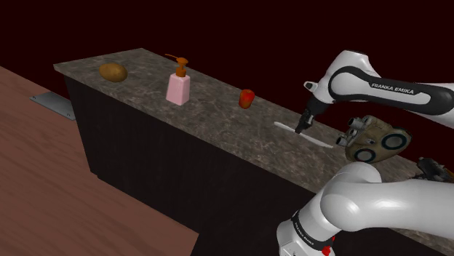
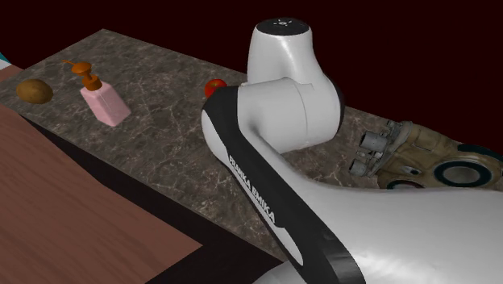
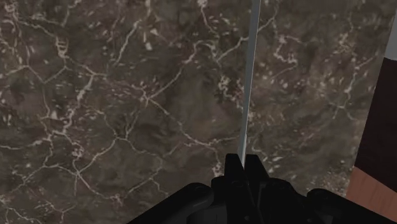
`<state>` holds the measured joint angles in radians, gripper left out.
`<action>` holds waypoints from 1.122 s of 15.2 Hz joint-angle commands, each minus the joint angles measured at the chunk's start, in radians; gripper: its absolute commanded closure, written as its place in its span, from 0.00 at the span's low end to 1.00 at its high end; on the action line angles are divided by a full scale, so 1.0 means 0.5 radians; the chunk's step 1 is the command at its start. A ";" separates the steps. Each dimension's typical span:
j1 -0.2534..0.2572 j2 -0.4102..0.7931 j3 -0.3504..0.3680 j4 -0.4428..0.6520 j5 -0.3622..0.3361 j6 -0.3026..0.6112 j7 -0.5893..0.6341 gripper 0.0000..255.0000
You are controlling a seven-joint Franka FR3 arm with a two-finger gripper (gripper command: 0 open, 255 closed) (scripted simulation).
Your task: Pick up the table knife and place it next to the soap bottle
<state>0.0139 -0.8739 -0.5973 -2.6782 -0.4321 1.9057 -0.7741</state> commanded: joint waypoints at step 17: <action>0.063 -0.017 0.184 0.446 0.165 -0.465 -0.014 1.00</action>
<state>0.0428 -0.8866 -0.5079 -2.4723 -0.3533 1.6859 -0.7789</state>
